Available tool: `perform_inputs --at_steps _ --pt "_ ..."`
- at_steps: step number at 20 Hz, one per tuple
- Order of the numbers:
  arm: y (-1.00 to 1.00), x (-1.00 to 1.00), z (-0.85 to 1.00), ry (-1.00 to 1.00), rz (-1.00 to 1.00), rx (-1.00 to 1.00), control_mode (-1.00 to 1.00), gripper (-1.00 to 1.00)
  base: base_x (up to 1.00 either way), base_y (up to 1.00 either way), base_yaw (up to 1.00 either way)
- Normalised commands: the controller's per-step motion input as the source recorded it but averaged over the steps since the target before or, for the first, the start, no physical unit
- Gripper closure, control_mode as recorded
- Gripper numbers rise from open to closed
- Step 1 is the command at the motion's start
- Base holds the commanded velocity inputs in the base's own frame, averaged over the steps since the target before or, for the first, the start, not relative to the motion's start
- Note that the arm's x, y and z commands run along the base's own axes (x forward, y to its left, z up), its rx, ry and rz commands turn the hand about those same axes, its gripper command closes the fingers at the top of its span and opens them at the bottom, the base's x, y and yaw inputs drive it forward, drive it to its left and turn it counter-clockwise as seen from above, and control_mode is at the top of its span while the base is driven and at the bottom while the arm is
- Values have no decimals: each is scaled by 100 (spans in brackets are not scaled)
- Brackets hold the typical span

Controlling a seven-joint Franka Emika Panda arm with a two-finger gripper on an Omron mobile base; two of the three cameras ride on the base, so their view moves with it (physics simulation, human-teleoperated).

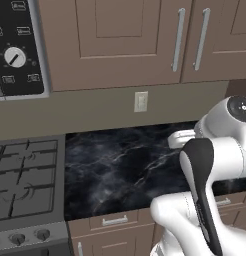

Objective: Place the squash in the correct fridge rack based on whether it is a fruit or vegetable. Finally, close the fridge door.

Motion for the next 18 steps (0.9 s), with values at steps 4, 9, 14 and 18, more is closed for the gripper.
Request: perform_inputs --at_steps 4,9,14,18 --pt "0 0 0 0 0 0 100 100 -63 -1 2" --pt "0 0 0 0 0 0 100 100 -83 0 0" --pt "0 0 0 0 0 0 100 100 -71 -4 -2" --pt "0 0 0 0 0 0 100 100 -48 -31 -30"
